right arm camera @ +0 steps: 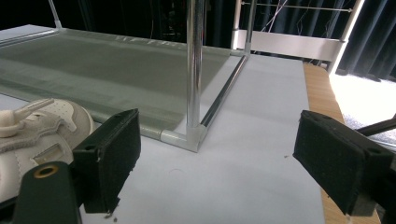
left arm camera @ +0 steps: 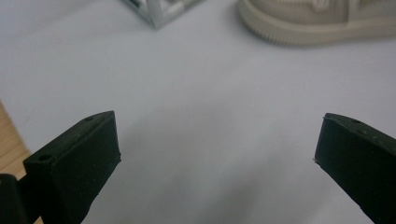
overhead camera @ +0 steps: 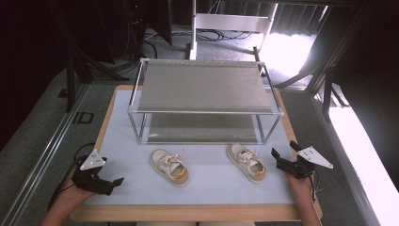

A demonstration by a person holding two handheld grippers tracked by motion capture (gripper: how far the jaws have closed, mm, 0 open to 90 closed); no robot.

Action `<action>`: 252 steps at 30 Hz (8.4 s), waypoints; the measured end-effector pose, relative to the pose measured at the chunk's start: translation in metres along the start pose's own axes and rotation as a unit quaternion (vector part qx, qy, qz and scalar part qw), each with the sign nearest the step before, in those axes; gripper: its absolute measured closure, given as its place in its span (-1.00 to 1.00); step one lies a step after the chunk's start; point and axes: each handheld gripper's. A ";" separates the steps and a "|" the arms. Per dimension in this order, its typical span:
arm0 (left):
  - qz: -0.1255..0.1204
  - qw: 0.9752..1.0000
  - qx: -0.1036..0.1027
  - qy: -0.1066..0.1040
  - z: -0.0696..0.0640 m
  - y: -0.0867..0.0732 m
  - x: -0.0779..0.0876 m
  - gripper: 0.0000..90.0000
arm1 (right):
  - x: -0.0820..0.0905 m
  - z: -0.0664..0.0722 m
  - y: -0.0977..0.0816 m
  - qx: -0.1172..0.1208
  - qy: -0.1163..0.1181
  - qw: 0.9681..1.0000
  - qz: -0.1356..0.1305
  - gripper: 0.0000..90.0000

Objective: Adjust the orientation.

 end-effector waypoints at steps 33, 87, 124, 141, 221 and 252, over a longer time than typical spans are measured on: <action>0.266 0.962 -0.054 -0.029 -0.020 0.053 -0.007 -1.00 | 0.000 0.001 0.000 0.005 -0.001 1.000 0.002 -0.68; 0.242 0.935 -0.207 -0.153 -0.148 0.195 -0.071 -0.59 | 0.001 0.000 0.000 0.000 0.001 1.000 -0.004 -0.68; 0.296 0.897 -0.274 -0.180 -0.157 0.195 -0.106 0.68 | 0.000 0.000 0.000 0.003 0.001 1.000 -0.002 -0.67; 0.297 0.867 -0.348 -0.195 -0.184 0.206 -0.117 0.69 | 0.001 0.000 0.000 0.000 0.003 1.000 -0.004 -0.67; 0.303 0.886 -0.274 -0.220 -0.185 0.212 -0.126 0.11 | 0.000 0.056 0.106 0.419 0.256 0.705 0.512 -0.47; 0.307 0.883 -0.272 -0.228 -0.183 0.210 -0.130 0.11 | -0.035 0.118 0.106 0.532 0.380 0.618 0.436 0.47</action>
Point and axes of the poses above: each handheld gripper's, and its own axes: x roughly backward along the jaws, y roughly out of its top, z roughly to its left, and after that the axes turned 2 degrees about x, right-handed
